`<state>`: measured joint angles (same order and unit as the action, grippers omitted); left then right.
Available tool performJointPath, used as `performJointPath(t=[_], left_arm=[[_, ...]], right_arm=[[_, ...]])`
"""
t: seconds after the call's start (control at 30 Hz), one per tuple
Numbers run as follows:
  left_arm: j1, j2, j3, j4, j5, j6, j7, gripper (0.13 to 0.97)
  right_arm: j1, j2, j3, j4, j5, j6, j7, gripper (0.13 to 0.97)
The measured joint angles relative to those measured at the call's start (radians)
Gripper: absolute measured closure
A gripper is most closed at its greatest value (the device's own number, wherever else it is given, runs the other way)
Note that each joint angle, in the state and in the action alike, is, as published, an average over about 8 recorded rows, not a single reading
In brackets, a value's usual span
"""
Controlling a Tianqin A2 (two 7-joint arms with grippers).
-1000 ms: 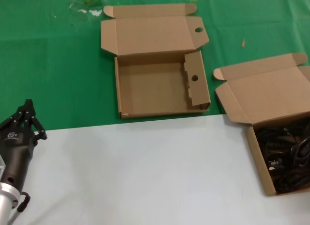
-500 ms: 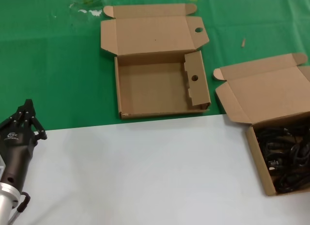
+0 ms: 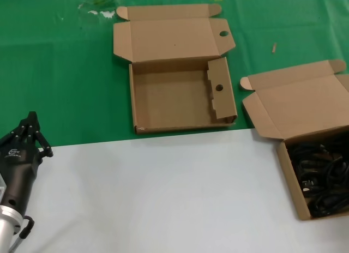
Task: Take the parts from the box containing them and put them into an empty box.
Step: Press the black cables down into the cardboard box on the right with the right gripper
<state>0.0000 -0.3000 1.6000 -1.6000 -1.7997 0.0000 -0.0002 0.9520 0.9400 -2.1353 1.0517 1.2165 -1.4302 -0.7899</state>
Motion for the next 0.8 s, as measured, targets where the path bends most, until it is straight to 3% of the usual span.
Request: performJointPath(t=[0.4, 0.8], left_arm=[[0.000, 0.000, 0.000, 0.000, 0.000, 0.000, 0.000, 0.957], [0.000, 0.000, 0.000, 0.000, 0.000, 0.000, 0.000, 0.957]], right_arm=[[0.048, -0.026, -0.019, -0.038, -0.014, -0.009, -0.001, 0.869], [0.140, -0.029, -0.030, -0.006, -0.035, -0.092, 0.097, 0.943]])
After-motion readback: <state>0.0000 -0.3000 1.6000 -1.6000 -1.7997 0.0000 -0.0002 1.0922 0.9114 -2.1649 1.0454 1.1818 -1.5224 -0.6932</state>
